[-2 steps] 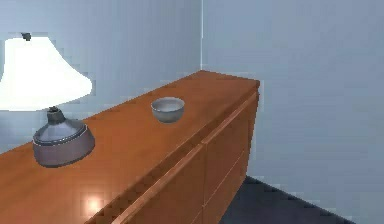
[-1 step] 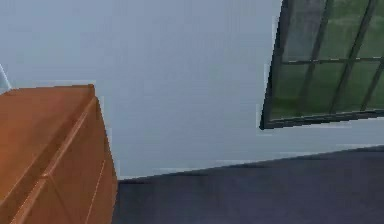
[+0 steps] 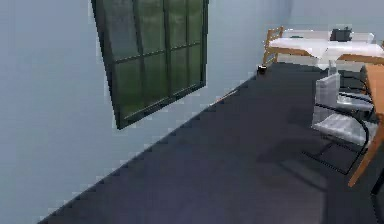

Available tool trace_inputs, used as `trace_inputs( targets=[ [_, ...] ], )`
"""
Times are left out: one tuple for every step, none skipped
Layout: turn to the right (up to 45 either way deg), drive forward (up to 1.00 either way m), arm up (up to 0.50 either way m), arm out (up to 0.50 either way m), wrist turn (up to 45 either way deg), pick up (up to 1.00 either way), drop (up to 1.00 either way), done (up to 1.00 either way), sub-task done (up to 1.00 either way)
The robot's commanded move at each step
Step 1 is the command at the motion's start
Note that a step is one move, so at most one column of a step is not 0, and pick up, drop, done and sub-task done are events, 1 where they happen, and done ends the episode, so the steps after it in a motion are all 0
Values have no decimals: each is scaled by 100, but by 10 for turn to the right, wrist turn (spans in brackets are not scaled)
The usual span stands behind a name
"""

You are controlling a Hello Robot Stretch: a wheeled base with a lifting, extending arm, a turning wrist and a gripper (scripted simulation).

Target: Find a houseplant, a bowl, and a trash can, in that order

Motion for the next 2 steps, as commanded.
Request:
trace_inputs(
  targets=[
    [450,0,0,0,0,0,0,0,0],
    [450,0,0,0,0,0,0,0,0]
  ],
)
